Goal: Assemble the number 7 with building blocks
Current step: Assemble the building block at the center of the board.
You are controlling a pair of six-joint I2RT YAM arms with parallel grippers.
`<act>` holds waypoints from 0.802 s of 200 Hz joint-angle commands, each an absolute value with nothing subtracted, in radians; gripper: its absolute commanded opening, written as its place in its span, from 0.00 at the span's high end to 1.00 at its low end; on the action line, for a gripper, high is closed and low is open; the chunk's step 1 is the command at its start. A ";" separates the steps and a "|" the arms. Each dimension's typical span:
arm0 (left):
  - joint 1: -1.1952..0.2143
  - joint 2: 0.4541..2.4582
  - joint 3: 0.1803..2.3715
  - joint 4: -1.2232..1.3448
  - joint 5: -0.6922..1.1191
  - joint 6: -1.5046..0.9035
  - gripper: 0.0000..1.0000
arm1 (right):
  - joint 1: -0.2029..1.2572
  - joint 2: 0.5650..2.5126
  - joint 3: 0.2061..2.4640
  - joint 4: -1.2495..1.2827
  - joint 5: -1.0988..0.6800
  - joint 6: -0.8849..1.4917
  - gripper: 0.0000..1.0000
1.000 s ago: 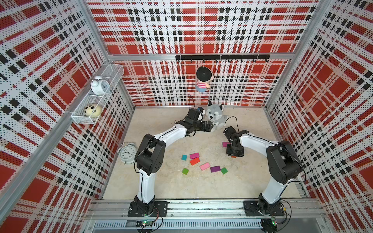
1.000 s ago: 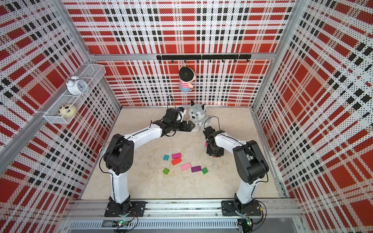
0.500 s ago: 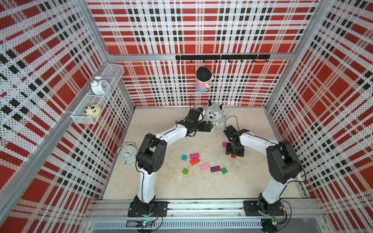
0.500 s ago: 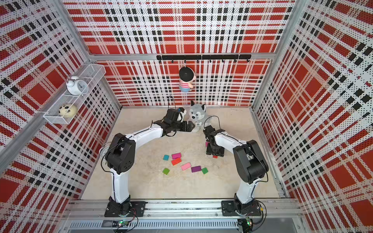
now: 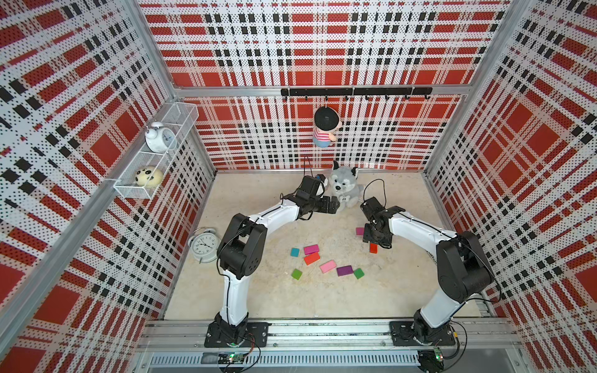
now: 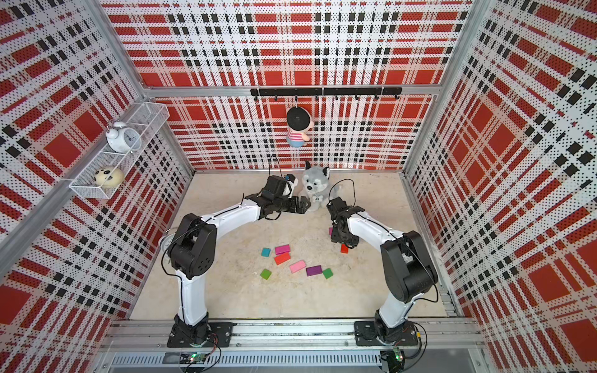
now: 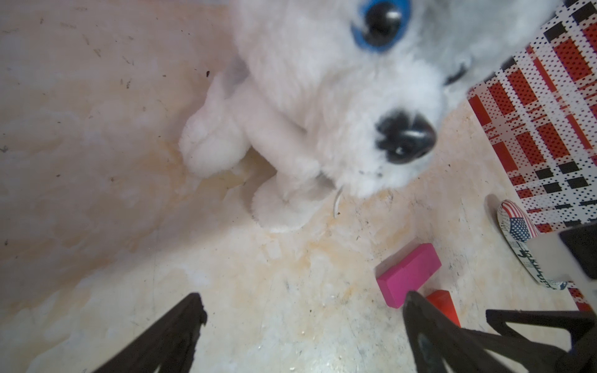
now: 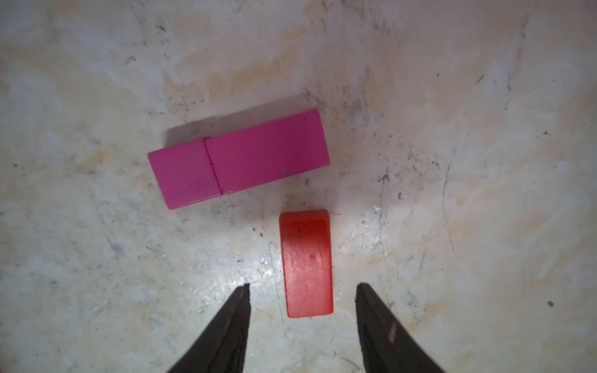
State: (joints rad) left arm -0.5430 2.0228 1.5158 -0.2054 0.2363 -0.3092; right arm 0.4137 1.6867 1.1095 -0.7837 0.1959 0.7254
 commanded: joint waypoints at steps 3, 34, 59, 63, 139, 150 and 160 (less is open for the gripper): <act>-0.545 2.046 1.546 -0.207 0.257 -0.282 0.02 | 0.402 1.704 1.095 -0.731 0.159 0.702 0.45; -0.547 2.063 1.561 -0.212 0.267 -0.282 0.02 | 0.399 1.741 1.097 -0.720 0.145 0.683 0.48; -0.551 2.074 1.570 -0.212 0.266 -0.285 0.02 | 0.389 1.753 1.080 -0.705 0.126 0.678 0.51; -0.551 2.075 1.571 -0.212 0.266 -0.286 0.02 | 0.387 1.755 1.078 -0.703 0.123 0.677 0.52; -0.557 2.101 1.598 -0.212 0.272 -0.301 0.02 | 0.365 1.766 1.065 -0.697 0.108 0.653 0.54; -0.558 2.103 1.602 -0.211 0.271 -0.301 0.02 | 0.364 1.766 1.064 -0.691 0.101 0.649 0.55; -0.559 2.106 1.606 -0.212 0.273 -0.302 0.02 | 0.364 1.771 1.067 -0.690 0.097 0.645 0.58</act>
